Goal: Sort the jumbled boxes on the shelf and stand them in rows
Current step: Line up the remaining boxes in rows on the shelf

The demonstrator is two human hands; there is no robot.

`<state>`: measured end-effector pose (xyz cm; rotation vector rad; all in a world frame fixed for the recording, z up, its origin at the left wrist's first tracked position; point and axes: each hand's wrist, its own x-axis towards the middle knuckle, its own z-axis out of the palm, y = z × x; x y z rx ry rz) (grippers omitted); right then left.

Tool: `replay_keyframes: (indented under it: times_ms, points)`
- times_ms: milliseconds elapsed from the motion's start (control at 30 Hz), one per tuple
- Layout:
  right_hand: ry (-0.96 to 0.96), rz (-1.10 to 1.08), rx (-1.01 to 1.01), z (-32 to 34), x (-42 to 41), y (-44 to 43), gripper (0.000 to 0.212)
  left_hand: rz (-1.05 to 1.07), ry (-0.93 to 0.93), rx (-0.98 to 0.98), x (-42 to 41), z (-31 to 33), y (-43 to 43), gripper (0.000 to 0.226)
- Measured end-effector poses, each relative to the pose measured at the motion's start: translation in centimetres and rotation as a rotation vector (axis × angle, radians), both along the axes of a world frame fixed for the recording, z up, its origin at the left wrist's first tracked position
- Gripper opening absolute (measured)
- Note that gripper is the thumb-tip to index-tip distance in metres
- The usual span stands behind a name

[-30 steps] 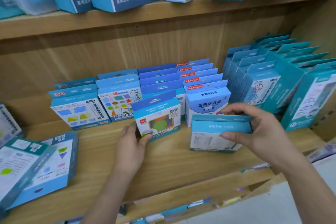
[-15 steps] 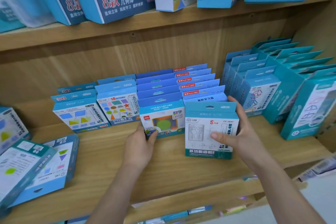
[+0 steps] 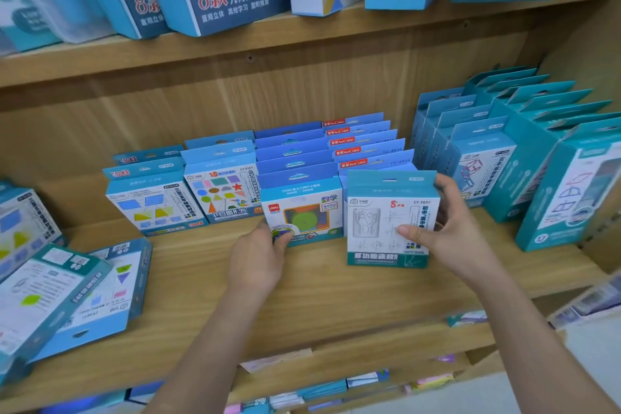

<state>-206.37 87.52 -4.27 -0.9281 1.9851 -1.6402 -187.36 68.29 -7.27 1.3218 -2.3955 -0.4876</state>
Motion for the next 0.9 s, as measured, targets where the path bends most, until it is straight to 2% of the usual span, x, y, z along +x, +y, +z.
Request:
replay_keyframes:
  times_ms: [267, 400, 500, 567, 633, 700, 800, 900]
  points:
    - [0.056, -0.055, 0.011, 0.2, 0.4, 0.0, 0.071, -0.006, -0.038, 0.017, 0.0, 0.2, 0.2, 0.032]
    - [0.189, -0.211, 0.039, 0.0, 1.9, -0.3, 0.073, -0.053, -0.008, 0.046, 1.1, 0.6, 1.2, 0.032]
    - [0.150, -0.259, -0.086, -0.4, 3.6, -0.1, 0.056, -0.085, -0.008, -0.033, 3.1, 1.4, 3.6, 0.051]
    - [0.059, -0.227, -0.202, -0.1, 4.6, 0.2, 0.043, -0.131, 0.117, -0.083, 4.4, 2.1, 5.6, 0.050]
    - [0.024, -0.162, -0.242, 0.6, 5.5, 0.6, 0.043, -0.220, 0.306, -0.014, 5.4, 2.6, 7.2, 0.044]
    - [-0.030, -0.052, -0.264, 1.5, 6.9, 0.5, 0.042, -0.274, 0.420, 0.152, 6.1, 2.7, 7.9, 0.046]
    - [-0.153, 0.104, -0.302, 2.1, 9.6, -0.9, 0.041, -0.303, 0.534, 0.406, 7.4, 2.9, 7.7, 0.054]
    - [-0.228, 0.205, -0.303, 1.7, 11.9, -3.4, 0.039, -0.259, 0.555, 0.427, 9.7, 2.8, 6.6, 0.042]
